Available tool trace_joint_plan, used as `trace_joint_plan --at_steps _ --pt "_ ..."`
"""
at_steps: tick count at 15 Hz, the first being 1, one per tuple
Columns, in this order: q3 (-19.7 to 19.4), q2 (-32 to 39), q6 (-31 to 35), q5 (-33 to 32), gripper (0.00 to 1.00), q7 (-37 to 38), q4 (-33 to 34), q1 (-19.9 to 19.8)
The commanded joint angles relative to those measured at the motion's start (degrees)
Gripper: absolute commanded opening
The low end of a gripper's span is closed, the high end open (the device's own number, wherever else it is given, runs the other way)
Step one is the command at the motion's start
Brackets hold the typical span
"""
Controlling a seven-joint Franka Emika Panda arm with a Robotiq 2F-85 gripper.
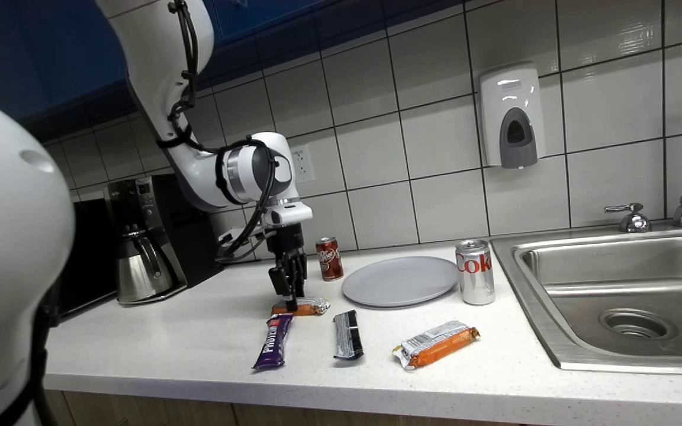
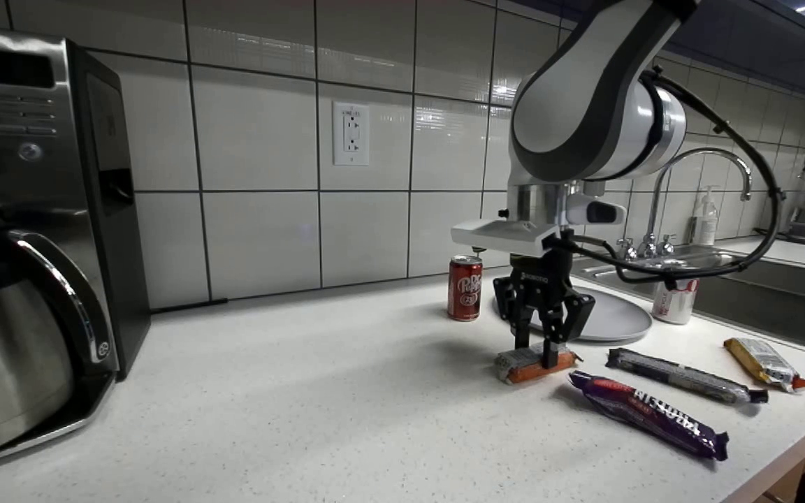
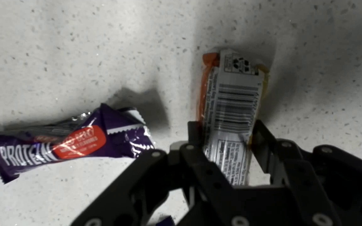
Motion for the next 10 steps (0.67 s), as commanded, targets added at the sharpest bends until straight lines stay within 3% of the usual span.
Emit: trace_joint_plan --at_steps 1,10 --pt "0.1 -0.9 0.7 -0.1 0.18 1.5 -0.5 -0.2" --pt "-0.1 -5.4 -1.4 -1.3 0.18 1.5 0.0 -0.4"
